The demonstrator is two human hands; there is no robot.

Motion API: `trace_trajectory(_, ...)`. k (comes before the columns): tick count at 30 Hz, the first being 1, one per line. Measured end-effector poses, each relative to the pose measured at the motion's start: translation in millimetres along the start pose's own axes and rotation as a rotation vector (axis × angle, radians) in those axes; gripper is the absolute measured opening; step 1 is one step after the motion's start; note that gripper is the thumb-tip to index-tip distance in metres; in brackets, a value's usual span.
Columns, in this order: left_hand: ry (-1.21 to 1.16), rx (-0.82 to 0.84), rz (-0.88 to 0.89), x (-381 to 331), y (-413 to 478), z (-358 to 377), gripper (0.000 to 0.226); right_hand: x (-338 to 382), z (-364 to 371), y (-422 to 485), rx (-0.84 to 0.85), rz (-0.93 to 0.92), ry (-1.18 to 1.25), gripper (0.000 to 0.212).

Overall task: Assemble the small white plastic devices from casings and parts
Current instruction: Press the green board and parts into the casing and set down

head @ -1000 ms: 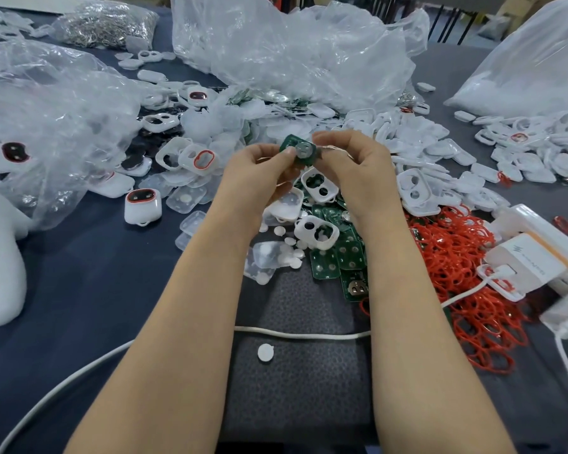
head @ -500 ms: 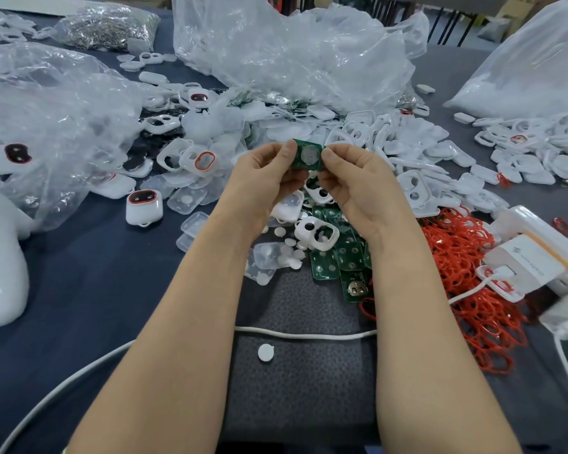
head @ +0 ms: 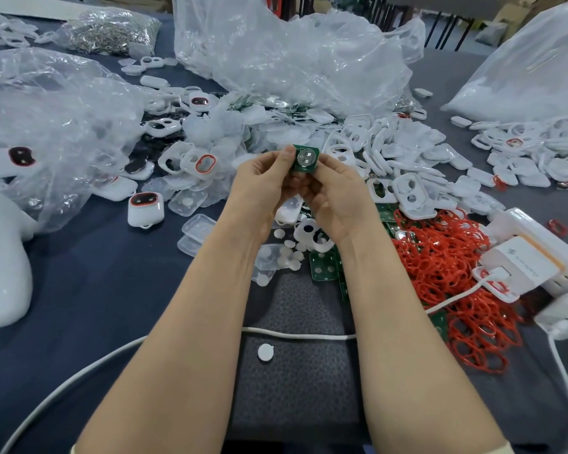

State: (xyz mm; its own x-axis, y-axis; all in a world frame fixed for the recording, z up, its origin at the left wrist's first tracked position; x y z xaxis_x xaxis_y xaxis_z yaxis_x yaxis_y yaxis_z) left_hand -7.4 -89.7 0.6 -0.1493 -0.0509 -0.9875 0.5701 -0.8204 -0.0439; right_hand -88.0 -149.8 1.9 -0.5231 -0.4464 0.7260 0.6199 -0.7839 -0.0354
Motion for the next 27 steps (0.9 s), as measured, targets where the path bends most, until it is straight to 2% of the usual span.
trace_trajectory(3,0.078,-0.105,0.023,2,3,-6,0.024,3,-5,3,-0.099,-0.081,-0.207,0.016)
trace_trajectory(7,0.213,-0.152,0.079,0,3,-10,0.023,32,-24,-1,-0.303,-0.266,-0.699,0.009)
trace_trajectory(10,0.334,-0.191,0.132,-2,3,-10,0.022,41,-27,-5,-0.362,-0.352,-1.126,0.013)
trace_trajectory(12,0.440,-0.207,0.182,-4,3,-12,0.022,41,-21,-8,-0.368,-0.424,-1.229,0.020)
trace_trajectory(14,0.541,-0.208,0.242,-7,3,-12,0.018,40,-12,-9,-0.246,-0.464,-1.151,0.022)
trace_trajectory(16,0.619,-0.202,0.290,-10,2,-9,0.013,33,-3,-8,-0.065,-0.374,-1.057,0.023)
trace_trajectory(18,0.654,-0.202,0.294,-12,0,-8,0.011,28,-2,-7,0.031,-0.283,-0.985,0.017)
trace_trajectory(20,0.660,-0.240,0.275,-14,-2,-11,0.016,28,-8,-5,-0.027,-0.265,-0.913,0.012)
trace_trajectory(23,0.964,-0.405,0.266,-18,-3,-23,0.027,27,-20,-1,-0.151,-0.164,-0.699,0.024)
trace_trajectory(25,1.143,-0.359,0.186,-16,-1,-26,0.026,25,-22,0,-0.160,-0.105,-0.616,0.025)
trace_trajectory(27,1.261,-0.218,0.072,-9,-1,-22,0.028,24,-22,0,-0.145,-0.097,-0.610,0.021)
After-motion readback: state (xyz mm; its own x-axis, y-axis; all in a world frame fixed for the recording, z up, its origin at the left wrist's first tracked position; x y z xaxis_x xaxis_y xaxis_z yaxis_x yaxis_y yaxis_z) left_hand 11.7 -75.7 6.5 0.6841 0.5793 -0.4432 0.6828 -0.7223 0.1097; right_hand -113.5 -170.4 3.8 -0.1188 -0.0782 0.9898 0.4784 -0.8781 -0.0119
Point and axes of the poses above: each hand's wrist, its own y-axis towards the middle knuckle, its own z-axis out of the palm, x = y × z, the point moved 4 cm from there along y, towards the middle knuckle, and after that the axes turned 15 degrees about y, right-handed, at the moved point
